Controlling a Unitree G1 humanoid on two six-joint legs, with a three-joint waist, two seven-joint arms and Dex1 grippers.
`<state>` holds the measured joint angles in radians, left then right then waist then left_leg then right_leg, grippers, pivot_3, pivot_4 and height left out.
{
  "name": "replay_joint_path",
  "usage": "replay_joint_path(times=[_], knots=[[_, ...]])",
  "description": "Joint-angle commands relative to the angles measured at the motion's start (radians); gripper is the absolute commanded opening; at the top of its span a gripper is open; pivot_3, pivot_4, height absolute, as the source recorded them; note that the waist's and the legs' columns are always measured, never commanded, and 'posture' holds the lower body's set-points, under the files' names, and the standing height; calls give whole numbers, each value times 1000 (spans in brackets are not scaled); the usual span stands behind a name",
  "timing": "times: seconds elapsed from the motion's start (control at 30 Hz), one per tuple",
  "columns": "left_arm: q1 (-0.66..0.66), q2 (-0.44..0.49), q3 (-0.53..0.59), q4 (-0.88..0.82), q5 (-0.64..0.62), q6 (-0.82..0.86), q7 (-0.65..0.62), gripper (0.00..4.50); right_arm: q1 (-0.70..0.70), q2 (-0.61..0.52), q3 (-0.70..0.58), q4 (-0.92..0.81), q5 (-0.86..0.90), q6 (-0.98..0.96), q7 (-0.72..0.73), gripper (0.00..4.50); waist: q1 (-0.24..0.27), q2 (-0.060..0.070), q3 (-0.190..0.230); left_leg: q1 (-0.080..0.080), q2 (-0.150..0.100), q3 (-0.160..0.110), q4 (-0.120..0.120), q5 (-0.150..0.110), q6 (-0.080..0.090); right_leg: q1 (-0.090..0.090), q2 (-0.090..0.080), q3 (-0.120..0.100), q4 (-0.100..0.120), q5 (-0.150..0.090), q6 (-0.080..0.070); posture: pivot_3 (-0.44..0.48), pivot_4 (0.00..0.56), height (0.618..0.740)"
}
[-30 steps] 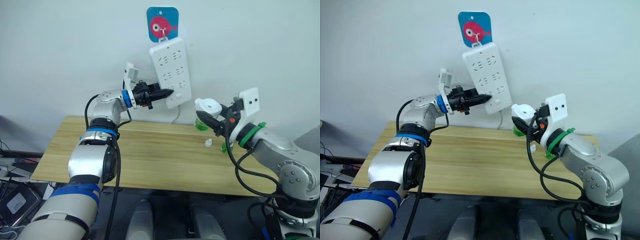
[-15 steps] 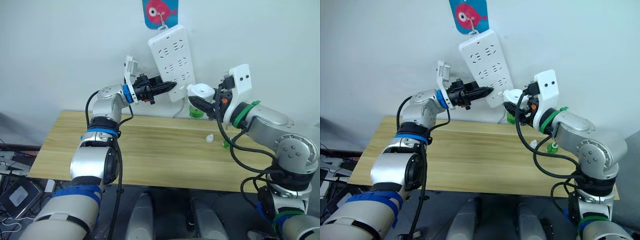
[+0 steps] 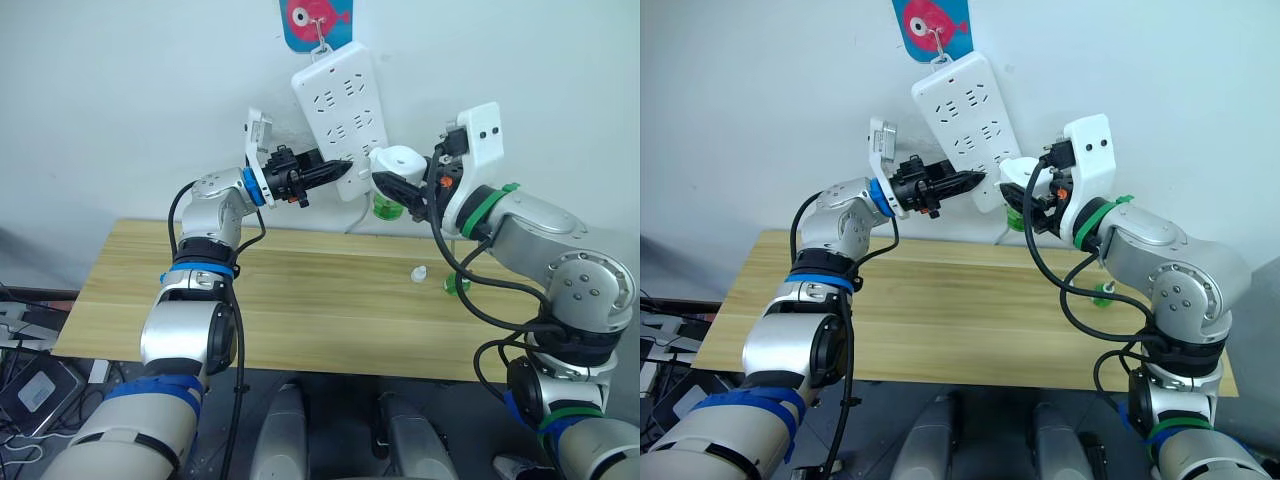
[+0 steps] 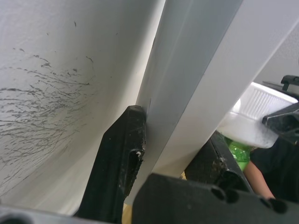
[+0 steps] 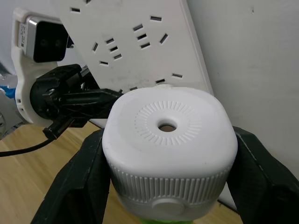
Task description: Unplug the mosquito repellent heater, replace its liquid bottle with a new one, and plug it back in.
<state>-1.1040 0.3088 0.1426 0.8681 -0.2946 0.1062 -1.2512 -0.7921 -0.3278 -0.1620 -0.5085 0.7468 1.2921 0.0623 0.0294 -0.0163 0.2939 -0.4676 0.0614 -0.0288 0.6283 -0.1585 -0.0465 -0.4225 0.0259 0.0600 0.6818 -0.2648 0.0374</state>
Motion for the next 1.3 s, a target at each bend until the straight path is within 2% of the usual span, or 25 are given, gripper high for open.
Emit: replay_joint_path(times=[0.03, 0.37, 0.7, 0.73, 0.9, 1.13, 1.23, 1.3], knots=[[18, -10, -31, -24, 5, 11, -9, 1366, -30, 5, -12, -18, -16, -46, -3, 2947, 0, 0, 0, 0, 0, 0, 0, 0, 0, 0, 0, 0, 0, 0, 0, 120, 343, 740], [21, -20, -37, -36, 4, 7, -6, 1366, -51, 29, 2, -7, -56, -50, -25, 2947, -2, 0, 1, 0, 0, 0, -1, 0, 0, 0, 0, 0, 0, 0, 1, 118, 332, 740], [66, -37, -59, -136, -11, 31, -13, 1366, -52, 209, -7, -1, -125, -40, -185, 2947, -8, 0, 1, 0, 1, 1, -1, 0, 0, -1, 1, 1, 0, 0, 1, 123, 322, 740], [68, -38, -59, -142, -12, 35, -11, 1366, -52, 206, 6, -1, -142, -44, -188, 2947, -8, 0, 1, 0, 1, 1, -1, 0, 0, -1, 1, 1, 0, -1, 1, 123, 322, 740], [75, -37, -60, -158, -17, 49, -6, 1366, -27, 25, 241, -7, -305, -201, -95, 2947, -7, 0, 1, 0, 0, 3, -1, 0, 0, -1, 0, 2, -2, -1, 1, 125, 319, 740], [76, -37, -63, -166, -22, 57, -5, 1366, -37, 58, 271, 42, -352, -273, -71, 2947, -10, 0, 1, 0, 1, 2, -1, 0, 0, -2, 1, 2, -1, -1, 1, 127, 313, 740], [77, -40, -64, -168, -24, 57, -3, 1366, -60, 15, 327, 69, -424, -312, -44, 2947, -11, 0, 1, 0, 1, 3, -1, 0, 0, -2, 1, 3, -1, -1, 1, 125, 312, 740], [76, -42, -64, -167, -25, 58, -1, 1366, -61, 43, 309, 92, -417, -319, -42, 2947, -12, 0, 1, 0, 1, 3, -1, 0, 0, -2, 1, 3, -1, -1, 1, 124, 311, 740]])
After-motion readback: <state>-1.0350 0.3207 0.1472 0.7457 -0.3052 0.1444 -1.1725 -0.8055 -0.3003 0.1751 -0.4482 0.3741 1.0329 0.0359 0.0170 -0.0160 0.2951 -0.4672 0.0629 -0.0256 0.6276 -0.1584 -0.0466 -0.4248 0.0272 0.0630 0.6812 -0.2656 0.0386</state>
